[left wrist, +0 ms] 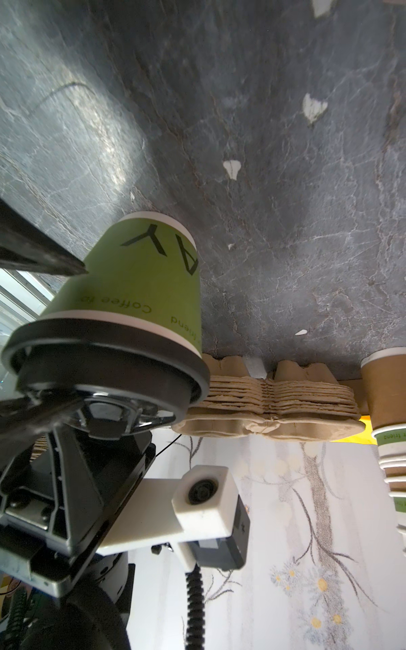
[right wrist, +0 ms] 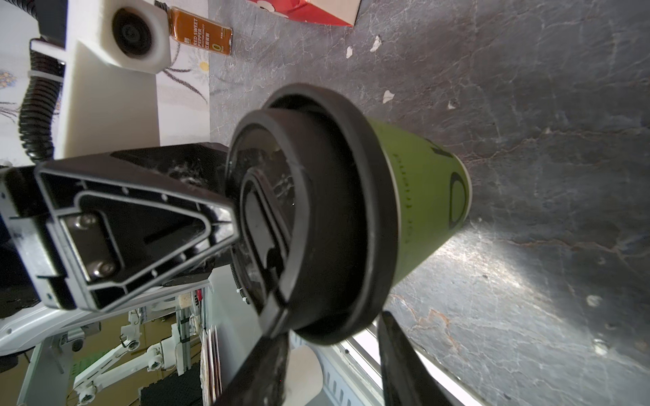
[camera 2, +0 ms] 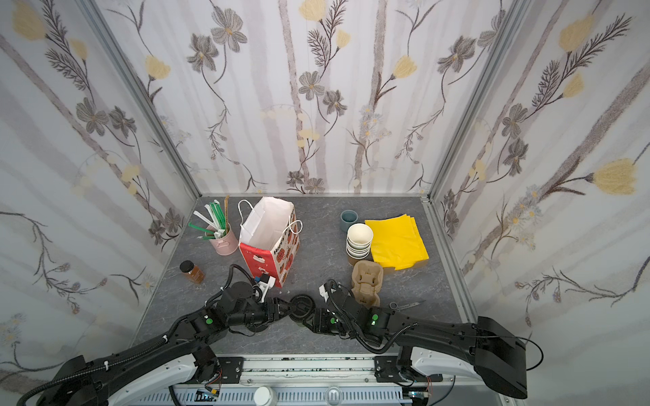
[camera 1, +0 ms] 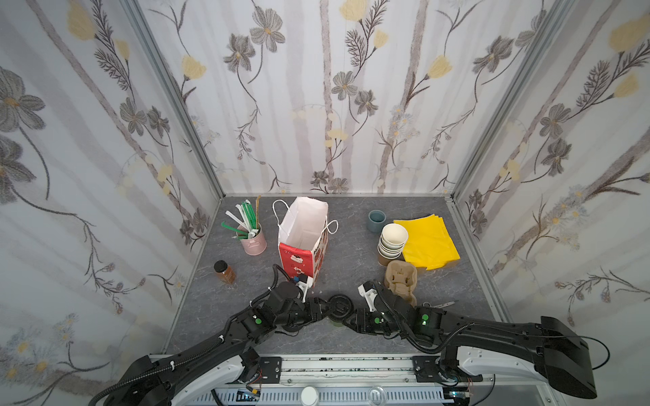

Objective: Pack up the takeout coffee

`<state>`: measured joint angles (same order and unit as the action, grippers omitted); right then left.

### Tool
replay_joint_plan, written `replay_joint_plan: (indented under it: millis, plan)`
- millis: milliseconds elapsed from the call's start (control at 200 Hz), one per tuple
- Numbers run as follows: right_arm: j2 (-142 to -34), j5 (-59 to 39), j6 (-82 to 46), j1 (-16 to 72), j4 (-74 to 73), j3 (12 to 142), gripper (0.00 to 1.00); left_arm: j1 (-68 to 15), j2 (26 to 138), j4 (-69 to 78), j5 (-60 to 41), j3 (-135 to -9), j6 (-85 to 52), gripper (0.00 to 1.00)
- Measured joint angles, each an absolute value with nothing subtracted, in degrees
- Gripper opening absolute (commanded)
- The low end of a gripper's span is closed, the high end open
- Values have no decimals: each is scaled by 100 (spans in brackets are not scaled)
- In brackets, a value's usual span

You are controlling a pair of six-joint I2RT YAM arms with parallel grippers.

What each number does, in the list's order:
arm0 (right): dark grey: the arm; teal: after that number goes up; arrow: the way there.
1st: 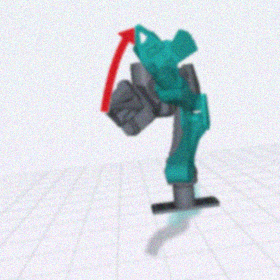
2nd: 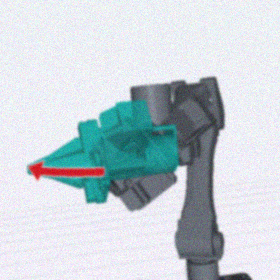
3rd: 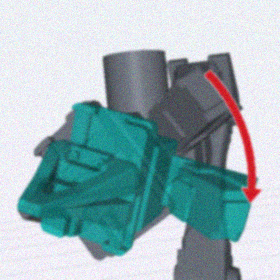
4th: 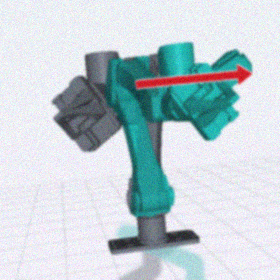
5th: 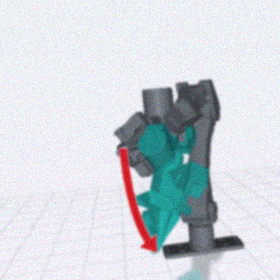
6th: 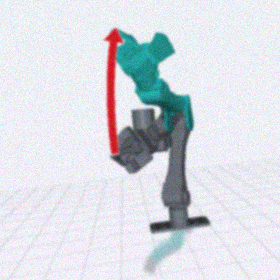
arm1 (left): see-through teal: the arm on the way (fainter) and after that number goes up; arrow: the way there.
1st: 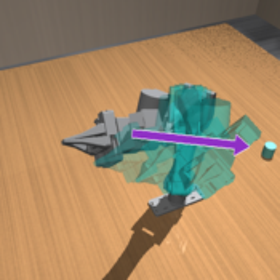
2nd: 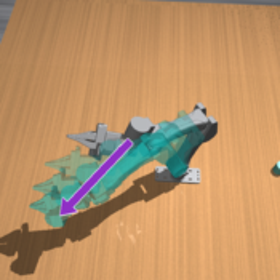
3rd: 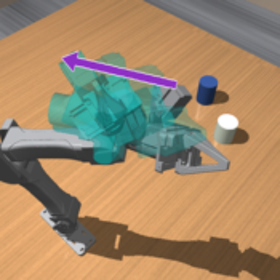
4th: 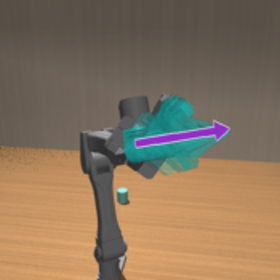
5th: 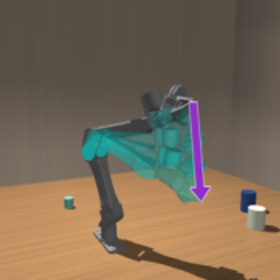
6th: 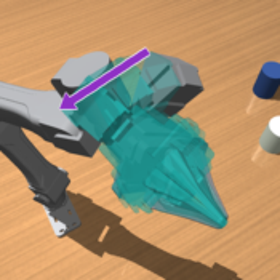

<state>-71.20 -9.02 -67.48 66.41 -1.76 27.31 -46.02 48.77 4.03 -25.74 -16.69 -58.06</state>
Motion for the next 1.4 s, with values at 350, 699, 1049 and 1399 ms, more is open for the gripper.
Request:
replay_joint_plan:
  millis: [350, 699, 1049, 1399]
  plan:
    - [-7286, -878, -6834, 6654, -207, 2768, 41, -4602, 4851, 451, -2543, -1625, -5806, 53]
    - [-6917, -740, -6790, 6678, 3, 2792, 50, -4602, 4851, 456, -2543, -1625, -5806, 53]
    - [-6139, -408, -6851, 6567, 366, 2506, 24, -4602, 4906, 416, -2550, -1699, -5804, 53]
    - [-6300, -572, -6849, 6348, 3, 2456, 21, -4602, 4930, 399, -2550, -1723, -5804, 53]
